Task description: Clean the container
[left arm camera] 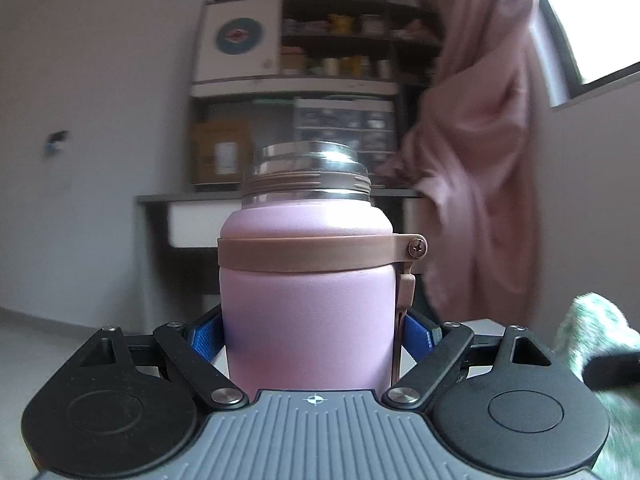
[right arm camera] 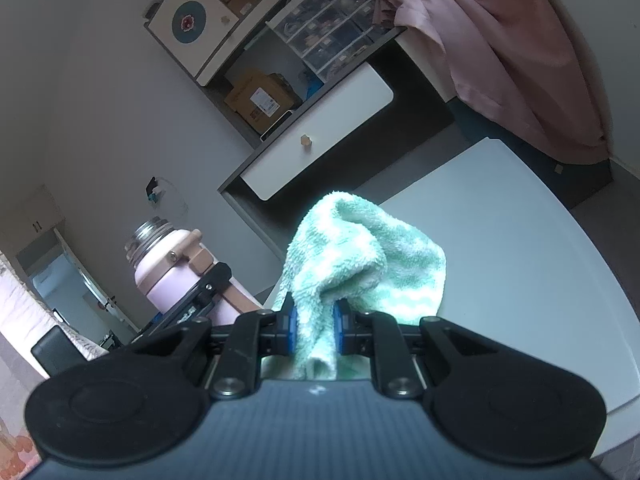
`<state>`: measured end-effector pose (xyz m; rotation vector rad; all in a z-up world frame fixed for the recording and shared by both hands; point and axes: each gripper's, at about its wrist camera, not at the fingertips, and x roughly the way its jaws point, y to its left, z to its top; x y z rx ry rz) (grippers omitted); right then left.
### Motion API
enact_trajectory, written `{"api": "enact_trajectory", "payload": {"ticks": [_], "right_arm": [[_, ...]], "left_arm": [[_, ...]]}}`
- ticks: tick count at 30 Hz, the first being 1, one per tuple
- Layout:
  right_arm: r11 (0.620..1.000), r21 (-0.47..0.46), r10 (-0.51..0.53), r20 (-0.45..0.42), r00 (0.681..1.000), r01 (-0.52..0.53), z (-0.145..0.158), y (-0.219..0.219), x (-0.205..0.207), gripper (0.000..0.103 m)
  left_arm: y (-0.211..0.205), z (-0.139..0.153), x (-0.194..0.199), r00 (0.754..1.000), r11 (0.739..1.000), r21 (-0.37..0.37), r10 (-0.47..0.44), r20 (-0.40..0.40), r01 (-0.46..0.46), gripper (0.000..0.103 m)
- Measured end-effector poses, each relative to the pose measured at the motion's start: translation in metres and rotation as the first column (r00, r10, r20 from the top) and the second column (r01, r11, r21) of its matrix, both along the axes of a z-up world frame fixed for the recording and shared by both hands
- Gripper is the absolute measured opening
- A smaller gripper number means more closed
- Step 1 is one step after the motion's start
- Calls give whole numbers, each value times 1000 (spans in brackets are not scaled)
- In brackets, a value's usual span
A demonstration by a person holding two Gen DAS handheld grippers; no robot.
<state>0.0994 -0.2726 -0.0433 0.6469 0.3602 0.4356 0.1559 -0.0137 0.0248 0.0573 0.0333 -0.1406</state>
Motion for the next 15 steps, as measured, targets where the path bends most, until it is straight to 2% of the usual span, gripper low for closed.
{"api": "enact_trajectory", "payload": {"ticks": [3, 8, 11, 15], "right_arm": [[1000, -8, 9, 2, 1000, -9, 2, 3, 1, 17], [1000, -25, 13, 7, 1000, -13, 5, 7, 2, 17], [999, -34, 18, 9, 1000, -18, 7, 10, 4, 17], [998, -53, 29, 15, 999, -28, 10, 14, 5, 17]], "left_arm": [[17, -5, 8, 995, 995, -2, -102, 2, 102, 87], [35, -18, 25, 972, 972, -7, -234, 7, 234, 87], [44, -26, 32, 953, 953, -11, -303, 12, 303, 87], [55, -38, 37, 916, 916, -16, -402, 19, 402, 87]]}}
